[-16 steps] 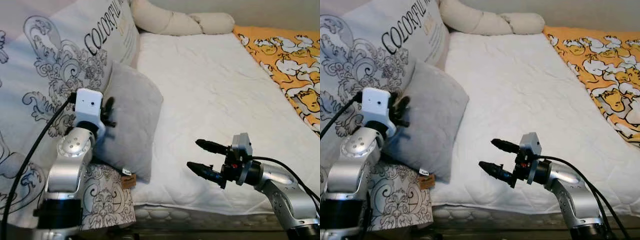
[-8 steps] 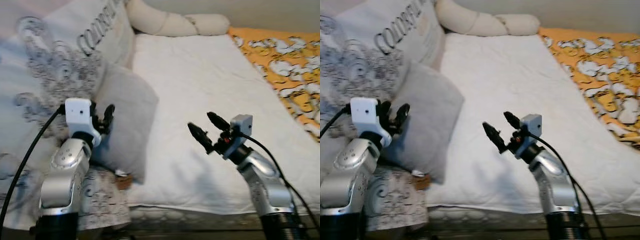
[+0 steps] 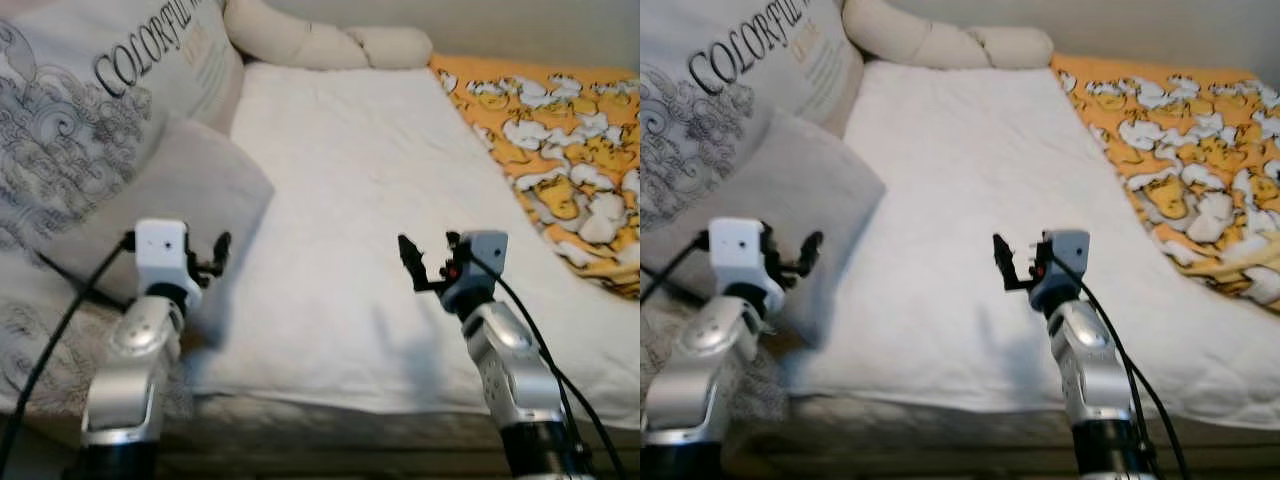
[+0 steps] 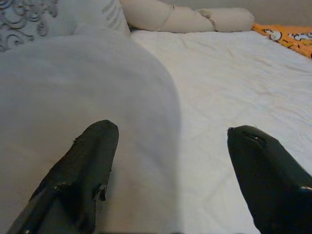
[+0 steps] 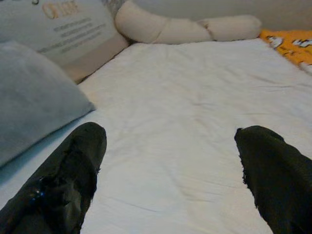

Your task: Clean up the room

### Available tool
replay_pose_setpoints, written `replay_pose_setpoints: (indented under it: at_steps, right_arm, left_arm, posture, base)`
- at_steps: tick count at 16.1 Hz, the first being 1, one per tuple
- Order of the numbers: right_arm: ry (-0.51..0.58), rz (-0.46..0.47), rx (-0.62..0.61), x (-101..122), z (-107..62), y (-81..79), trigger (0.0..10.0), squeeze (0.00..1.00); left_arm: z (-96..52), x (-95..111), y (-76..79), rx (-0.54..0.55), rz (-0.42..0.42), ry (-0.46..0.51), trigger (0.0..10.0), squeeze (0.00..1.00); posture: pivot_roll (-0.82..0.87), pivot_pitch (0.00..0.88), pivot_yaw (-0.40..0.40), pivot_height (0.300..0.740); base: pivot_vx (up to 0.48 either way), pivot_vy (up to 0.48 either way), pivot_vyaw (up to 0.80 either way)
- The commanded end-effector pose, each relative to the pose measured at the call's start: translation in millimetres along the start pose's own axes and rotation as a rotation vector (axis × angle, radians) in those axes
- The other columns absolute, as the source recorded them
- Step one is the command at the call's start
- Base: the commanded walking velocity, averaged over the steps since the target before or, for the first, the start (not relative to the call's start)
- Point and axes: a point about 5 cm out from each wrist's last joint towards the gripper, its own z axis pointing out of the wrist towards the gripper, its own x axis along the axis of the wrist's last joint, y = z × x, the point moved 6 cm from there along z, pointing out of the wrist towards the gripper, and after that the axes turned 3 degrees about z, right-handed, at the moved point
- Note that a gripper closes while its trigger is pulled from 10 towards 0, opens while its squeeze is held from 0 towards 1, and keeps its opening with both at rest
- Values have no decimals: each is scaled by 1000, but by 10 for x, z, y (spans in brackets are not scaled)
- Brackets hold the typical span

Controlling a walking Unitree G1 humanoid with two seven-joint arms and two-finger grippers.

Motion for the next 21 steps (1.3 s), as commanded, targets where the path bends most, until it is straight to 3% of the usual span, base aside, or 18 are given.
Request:
replay_pose_setpoints:
  at_steps: [1,8,10,12,15,17,21]
  right_arm:
    - [-6,13,-45,-1,-35,146,10000,1000]
    - [-36,-24,-58,-52,-12,62,10000,1000]
    - [-78,-11,-86,-109,-13,99,10000,1000]
    - [-97,-49,-76,-110,-12,100,10000,1000]
    - [-93,-41,-88,-111,-2,118,10000,1000]
    - [-69,-58,-103,-70,11,145,10000,1000]
    - [-72,-41,-118,-78,29,179,10000,1000]
  left_arm:
    - [16,15,109,-16,-10,0,10000,1000]
    - [65,21,23,101,-16,27,10000,1000]
    - [52,-58,58,54,-21,-28,10000,1000]
    - [34,-106,45,51,18,-29,10000,925]
    - [40,-136,45,55,37,-29,10000,914]
    - [54,-116,51,53,45,-28,10000,843]
    - [87,-98,67,49,52,-19,10000,839]
  posture:
    - [58,0,-34,740]
    - [40,0,-34,740]
    - [35,0,-35,740]
    - [29,0,-34,740]
    - [30,0,-37,740]
    - [31,0,-36,740]
    - [28,0,-35,740]
  base:
    - [0,-480,0]
    - [0,-375,0]
    - [0,-403,0]
    - [0,-407,0]
    - [0,-405,0]
    - [0,-407,663]
    - [0,-404,647]
